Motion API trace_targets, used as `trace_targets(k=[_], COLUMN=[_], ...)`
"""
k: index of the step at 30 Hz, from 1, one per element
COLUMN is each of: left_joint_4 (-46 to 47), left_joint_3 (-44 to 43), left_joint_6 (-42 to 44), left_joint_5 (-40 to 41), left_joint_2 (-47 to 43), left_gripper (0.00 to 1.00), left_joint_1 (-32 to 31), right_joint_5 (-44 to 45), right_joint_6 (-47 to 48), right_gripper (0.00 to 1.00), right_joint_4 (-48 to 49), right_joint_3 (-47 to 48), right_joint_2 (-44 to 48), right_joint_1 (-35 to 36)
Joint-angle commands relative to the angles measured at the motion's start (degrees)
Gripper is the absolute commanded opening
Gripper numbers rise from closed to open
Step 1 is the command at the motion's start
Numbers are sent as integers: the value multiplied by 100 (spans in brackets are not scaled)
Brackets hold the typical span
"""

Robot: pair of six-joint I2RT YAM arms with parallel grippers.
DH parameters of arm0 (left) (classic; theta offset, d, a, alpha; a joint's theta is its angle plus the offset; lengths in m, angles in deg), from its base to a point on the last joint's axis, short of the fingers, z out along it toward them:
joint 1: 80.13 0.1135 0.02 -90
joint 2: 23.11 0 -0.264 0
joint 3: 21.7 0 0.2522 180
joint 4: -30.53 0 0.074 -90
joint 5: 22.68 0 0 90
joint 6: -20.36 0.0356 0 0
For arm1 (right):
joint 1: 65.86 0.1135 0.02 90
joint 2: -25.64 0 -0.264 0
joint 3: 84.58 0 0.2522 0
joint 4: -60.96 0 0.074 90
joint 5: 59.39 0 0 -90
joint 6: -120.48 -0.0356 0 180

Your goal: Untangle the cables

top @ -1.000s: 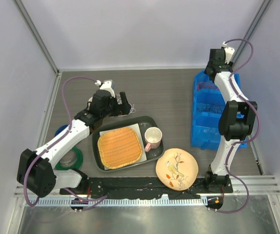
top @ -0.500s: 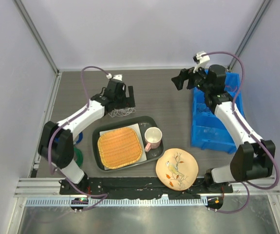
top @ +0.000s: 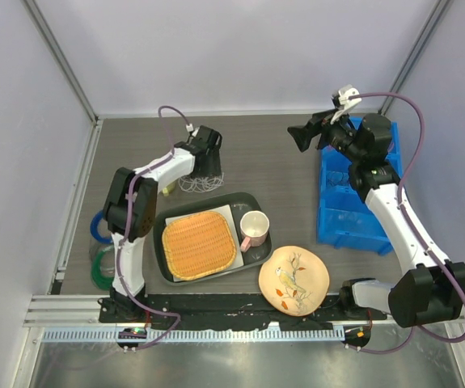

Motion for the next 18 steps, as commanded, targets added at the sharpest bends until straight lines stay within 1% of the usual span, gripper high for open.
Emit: trace_targets(k=[1, 2, 3, 4, 6, 7, 8, 10, 11, 13, 14, 15, 16, 17, 18], left_joint_4=[-392, -435, -549, -602, -586, -507, -410, 2, 134, 573, 758, 1134, 1320, 1496, 1767], left_joint_3=[-567, -751, -874, -989, -1235, -1253, -1193, -965, -876, -579, -455, -332, -96, -6, 64], left_joint_6=[111, 156, 200, 261, 349, 384, 393, 359, 236, 165, 121, -18, -81, -125, -256], left_joint_5=[458, 388, 300, 116, -34, -218, -333, -657, -789, -1201, -1630, -1852, -2020, -2326, -2425], left_joint_2=[405, 483, 519, 528, 397, 127, -33, -428, -821, -1201, -1595, -1764, -1957, -2238, -2371], left_gripper=[50, 35, 8, 0, 0, 0, 0, 0, 0, 0, 0, 0, 0, 0, 0], left_joint_1=[86, 86, 86, 86, 77, 86, 77, 77, 77, 86, 86, 77, 77, 86, 86], right_joint_5=[54, 11, -85, -382, -805, -1059, -1497, -1834, -1949, -2020, -2029, -2029, -2029, -2020, -1994], right_joint_6=[-96, -78, -52, -17, 272, 421, 745, 1107, 1352, 1599, 1722, 1880, 1969, 2022, 2162], right_gripper=[93, 93, 93, 93, 93, 93, 93, 93, 93, 93, 93, 93, 94, 94, 94], right_joint_4=[179, 179, 188, 170, 5, -92, -198, -497, -593, -656, -673, -665, -665, -665, -682], right_joint_3=[10, 10, 1, 1, 54, 63, 80, 89, 81, -7, -34, -95, -121, -139, -148], right_joint_2=[131, 122, 113, 104, 52, 43, 17, 25, 43, 104, 122, 139, 148, 139, 122], right_joint_1=[-30, -22, -21, -21, -21, -30, -30, 5, 31, 128, 171, 268, 312, 365, 426])
